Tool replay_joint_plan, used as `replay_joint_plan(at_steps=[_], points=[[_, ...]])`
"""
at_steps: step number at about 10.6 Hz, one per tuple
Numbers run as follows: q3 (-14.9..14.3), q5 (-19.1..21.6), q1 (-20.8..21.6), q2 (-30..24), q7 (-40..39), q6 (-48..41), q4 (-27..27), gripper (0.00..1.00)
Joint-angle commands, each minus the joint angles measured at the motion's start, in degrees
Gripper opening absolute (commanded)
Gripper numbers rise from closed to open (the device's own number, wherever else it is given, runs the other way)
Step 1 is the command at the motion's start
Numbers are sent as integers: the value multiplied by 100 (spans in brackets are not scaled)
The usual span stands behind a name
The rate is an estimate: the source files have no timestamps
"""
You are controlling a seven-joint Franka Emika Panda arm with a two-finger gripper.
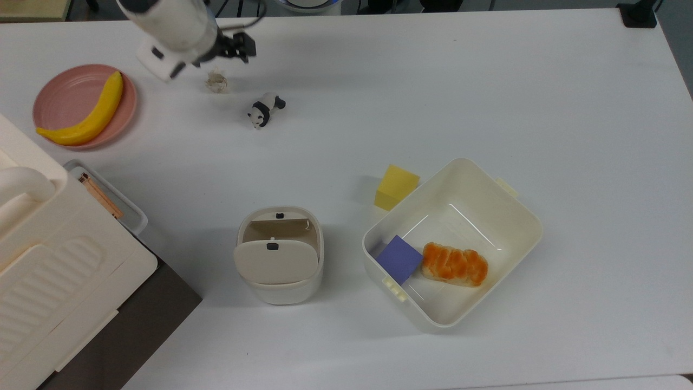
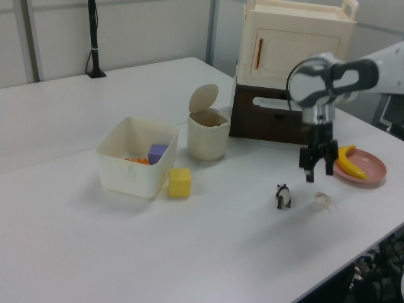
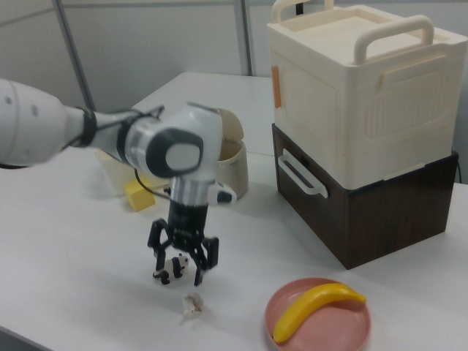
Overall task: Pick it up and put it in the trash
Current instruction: 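Lower the gripper and close it on the clear plastic piece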
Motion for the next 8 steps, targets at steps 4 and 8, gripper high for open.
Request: replay_joint_plan(at_steps=[4,8], points=[[-10,-580,-92,666,95,598,-44,73],[-2,-872,-74,657,174,546,-26,23]])
